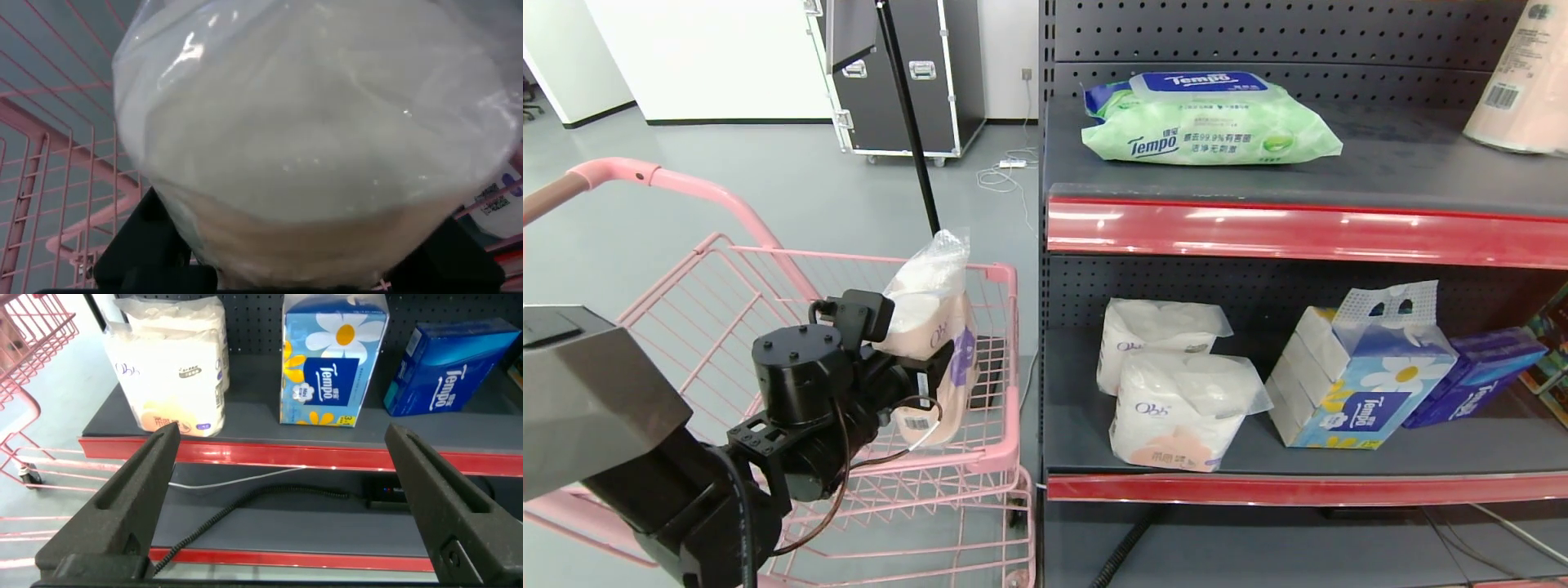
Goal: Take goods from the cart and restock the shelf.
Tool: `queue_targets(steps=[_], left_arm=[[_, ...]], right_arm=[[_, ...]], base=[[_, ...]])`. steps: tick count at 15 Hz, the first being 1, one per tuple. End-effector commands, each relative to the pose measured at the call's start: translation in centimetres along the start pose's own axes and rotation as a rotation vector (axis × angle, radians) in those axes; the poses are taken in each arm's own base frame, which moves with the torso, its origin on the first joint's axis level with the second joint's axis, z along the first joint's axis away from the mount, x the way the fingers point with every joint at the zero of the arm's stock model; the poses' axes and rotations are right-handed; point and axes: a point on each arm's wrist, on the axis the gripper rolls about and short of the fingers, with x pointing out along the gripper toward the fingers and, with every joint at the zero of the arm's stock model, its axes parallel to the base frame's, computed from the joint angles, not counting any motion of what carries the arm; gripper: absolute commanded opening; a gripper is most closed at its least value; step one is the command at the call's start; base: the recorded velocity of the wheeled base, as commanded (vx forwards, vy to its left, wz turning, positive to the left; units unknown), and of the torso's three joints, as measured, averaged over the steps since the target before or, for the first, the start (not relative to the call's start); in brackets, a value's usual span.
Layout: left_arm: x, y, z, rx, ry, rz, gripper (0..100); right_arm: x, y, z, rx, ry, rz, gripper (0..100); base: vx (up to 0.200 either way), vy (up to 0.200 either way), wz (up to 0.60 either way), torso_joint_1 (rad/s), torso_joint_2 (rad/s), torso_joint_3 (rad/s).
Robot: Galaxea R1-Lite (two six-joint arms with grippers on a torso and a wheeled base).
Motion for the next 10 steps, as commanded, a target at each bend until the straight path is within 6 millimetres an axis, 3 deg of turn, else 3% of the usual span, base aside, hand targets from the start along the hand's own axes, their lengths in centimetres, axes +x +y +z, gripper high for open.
queue_targets(steps=[1,10], left_arm=[[0.0,0.0,-0.1,0.000,-0.005,0.004,0],[0.2,-1.2,-0.2,0.015,-0.045,0.017,0]], right_arm=[[0.0,0.0,0.0,-0.001,0.001,0.000,100],[0.0,0.0,0.0,-0.001,0.001,0.000,100]], base=[[0.000,0.000,0.00,0.000,0.00,0.000],[0.000,0.000,0.00,0.000,0.00,0.000]])
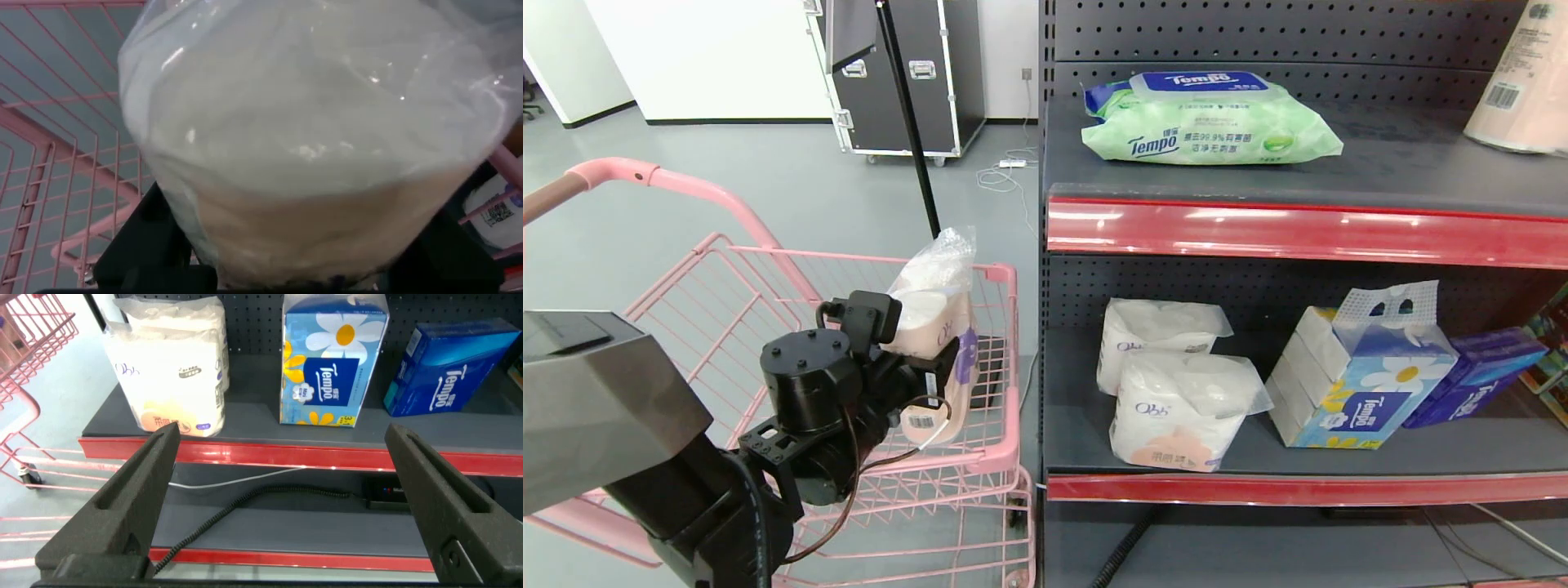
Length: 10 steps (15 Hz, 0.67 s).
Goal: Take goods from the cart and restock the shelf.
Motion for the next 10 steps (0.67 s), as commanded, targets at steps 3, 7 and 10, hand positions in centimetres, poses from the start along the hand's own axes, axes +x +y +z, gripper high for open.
queue_targets(steps=[3,7,10], left_arm=[[0.25,0.04,-0.28,-0.003,-0.013,0.044,0],[0.02,0.15,-0.02,-0.023,-0.025,0.045,100],[-0.21,0.35,0.01,-0.030,-0.027,0.048,100]], right_arm=[[0.00,0.00,-0.01,0.000,0.001,0.000,100],[0.00,0.00,-0.01,0.000,0.001,0.000,100],[0.00,0.00,-0.01,0.000,0.001,0.000,100]], base=[[0.000,0.000,0.00,0.000,0.00,0.000],[0.000,0.000,0.00,0.000,0.00,0.000],[0.000,0.000,0.00,0.000,0.00,0.000]])
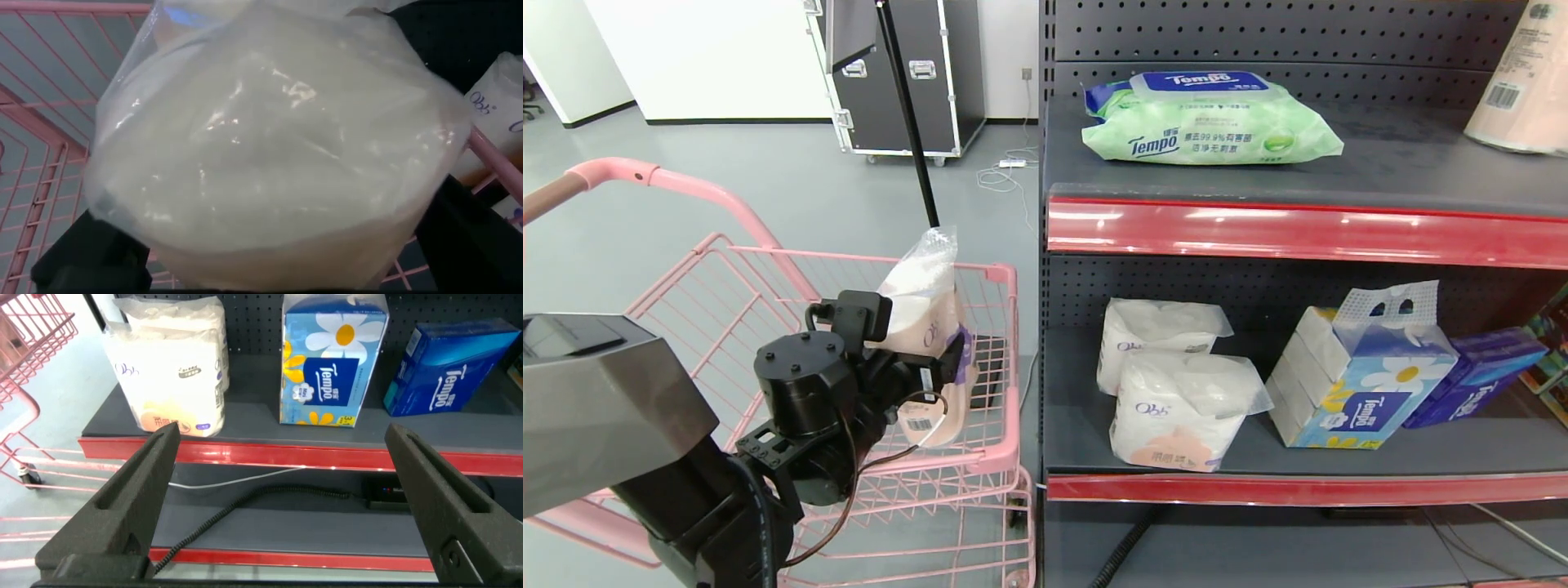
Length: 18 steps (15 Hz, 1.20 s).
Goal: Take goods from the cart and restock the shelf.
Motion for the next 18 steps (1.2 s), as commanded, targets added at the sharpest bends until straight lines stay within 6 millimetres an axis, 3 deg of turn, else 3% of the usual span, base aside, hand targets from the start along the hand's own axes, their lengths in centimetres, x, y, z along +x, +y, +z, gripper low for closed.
queue_targets(steps=[1,11,12,18], left_arm=[[-0.1,0.1,0.1,-0.001,-0.002,0.004,100],[0.8,0.2,-0.9,0.008,0.025,0.052,100],[0.7,0.2,-1.1,0.010,0.031,0.053,0],[-0.3,0.6,-0.6,0.009,0.032,0.010,0]], right_arm=[[0.0,0.0,0.0,0.000,0.001,0.001,100],[0.0,0.0,0.0,-0.002,0.001,0.001,100],[0.0,0.0,0.0,-0.002,0.001,0.001,100],[0.0,0.0,0.0,-0.002,0.001,0.000,100]], base=[[0.000,0.000,0.00,0.000,0.00,0.000],[0.000,0.000,0.00,0.000,0.00,0.000],[0.000,0.000,0.00,0.000,0.00,0.000],[0.000,0.000,0.00,0.000,0.00,0.000]])
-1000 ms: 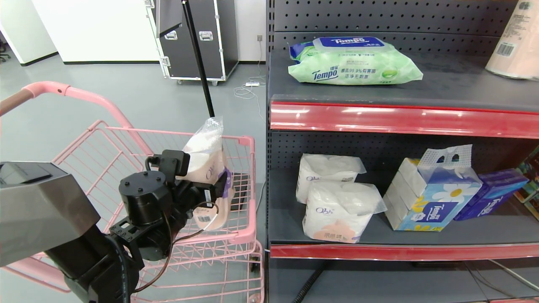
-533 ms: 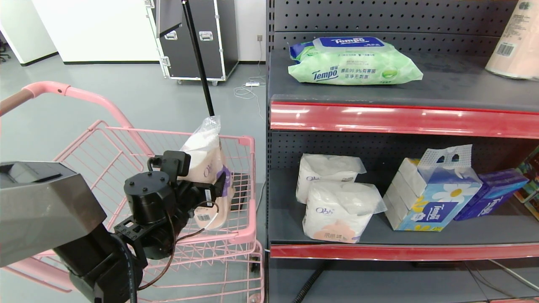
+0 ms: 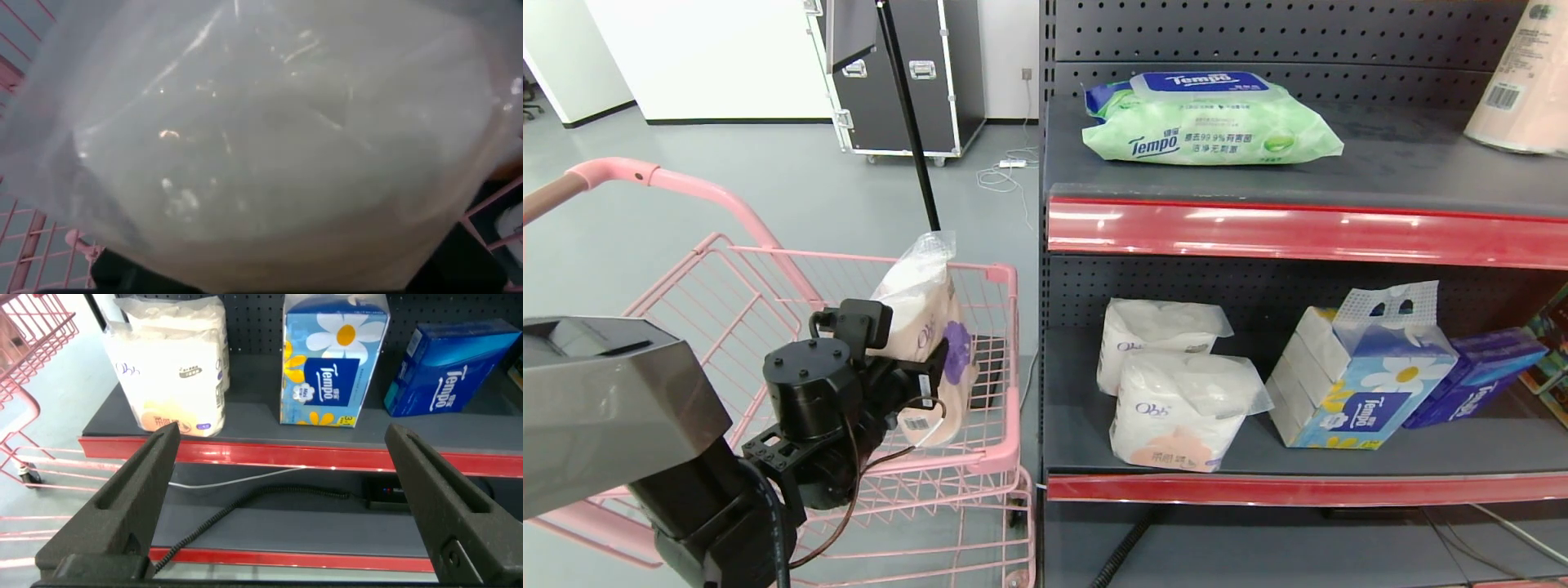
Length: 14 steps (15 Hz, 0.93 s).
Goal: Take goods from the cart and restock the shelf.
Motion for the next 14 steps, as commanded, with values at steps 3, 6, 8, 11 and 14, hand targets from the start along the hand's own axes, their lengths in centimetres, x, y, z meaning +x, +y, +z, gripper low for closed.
queue_targets(steps=[3,6,8,11,14], left_arm=[[-2.1,2.3,0.6,0.045,0.011,-0.125,0],[-0.9,3.3,1.9,0.056,-0.094,-0.094,0],[-0.7,3.4,1.8,0.048,-0.090,-0.088,0],[-0.6,3.4,1.7,0.055,-0.091,-0.103,0],[-0.5,3.3,1.9,0.071,-0.101,-0.107,0]], right_arm=[[0.0,0.0,0.0,0.000,0.001,0.001,100],[0.0,0.0,0.0,0.000,0.001,0.001,100],[0.0,0.0,0.0,0.000,0.001,0.001,100],[0.0,0.0,0.0,0.000,0.001,0.001,100],[0.0,0.0,0.0,-0.002,0.001,0.001,100]], base=[[0.000,0.000,0.00,0.000,0.00,0.000],[0.000,0.000,0.00,0.000,0.00,0.000],[0.000,0.000,0.00,0.000,0.00,0.000],[0.000,0.000,0.00,0.000,0.00,0.000],[0.000,0.000,0.00,0.000,0.00,0.000]])
